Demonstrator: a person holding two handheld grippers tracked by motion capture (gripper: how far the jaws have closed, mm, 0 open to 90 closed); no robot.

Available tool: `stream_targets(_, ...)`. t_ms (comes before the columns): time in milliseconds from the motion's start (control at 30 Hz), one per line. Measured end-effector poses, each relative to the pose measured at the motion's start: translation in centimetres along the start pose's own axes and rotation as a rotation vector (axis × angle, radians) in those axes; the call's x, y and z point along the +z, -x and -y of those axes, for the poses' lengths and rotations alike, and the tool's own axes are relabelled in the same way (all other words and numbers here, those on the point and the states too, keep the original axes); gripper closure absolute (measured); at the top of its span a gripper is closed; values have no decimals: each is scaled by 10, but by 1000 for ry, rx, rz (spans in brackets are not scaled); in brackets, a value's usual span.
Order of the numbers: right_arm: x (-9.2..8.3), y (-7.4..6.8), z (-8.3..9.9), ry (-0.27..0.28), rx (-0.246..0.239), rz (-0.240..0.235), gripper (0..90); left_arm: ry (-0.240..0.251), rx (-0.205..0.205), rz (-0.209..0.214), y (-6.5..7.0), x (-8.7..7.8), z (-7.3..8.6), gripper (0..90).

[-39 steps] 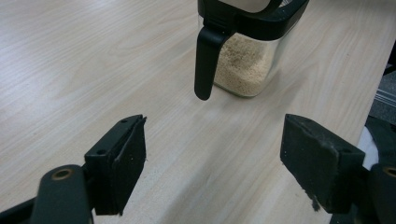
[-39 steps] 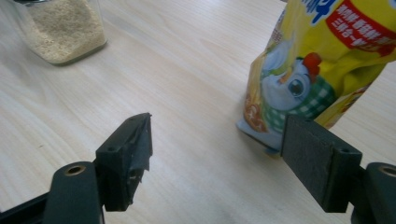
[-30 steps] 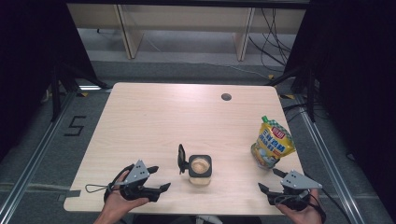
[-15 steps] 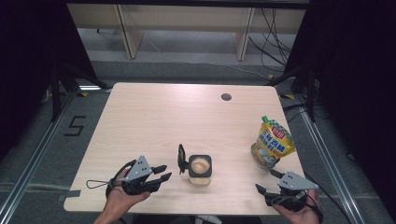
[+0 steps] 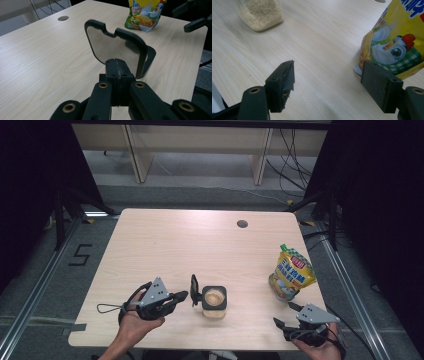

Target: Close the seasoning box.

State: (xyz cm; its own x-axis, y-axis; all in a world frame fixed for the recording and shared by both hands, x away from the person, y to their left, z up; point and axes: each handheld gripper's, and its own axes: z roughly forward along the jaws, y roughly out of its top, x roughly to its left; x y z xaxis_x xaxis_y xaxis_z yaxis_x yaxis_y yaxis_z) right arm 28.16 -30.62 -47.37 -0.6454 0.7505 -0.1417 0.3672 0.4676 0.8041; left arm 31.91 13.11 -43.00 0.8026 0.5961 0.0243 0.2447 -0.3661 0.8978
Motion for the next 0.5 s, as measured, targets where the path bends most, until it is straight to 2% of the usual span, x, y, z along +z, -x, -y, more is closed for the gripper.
stream_targets(33, 0, -2, 0, -6, 23, 1, 282, -4, 4, -1, 1, 1, -2, 892)
stream_targets(67, 0, -2, 0, -6, 24, -2, 281, -8, 8, 1, 1, 2, -3, 893)
stream_targets(200, 0, -1, 0, 0, 2, -3, 282, -13, 18, 7, 2, 5, -6, 892)
stream_targets(467, 0, 0, 0, -6, 6, -5, 284, -23, 21, 10, 2, 9, -10, 892)
stream_targets(500, 0, 0, -1, -1, -4, -4, 284, -28, 36, 19, 2, 9, -10, 892)
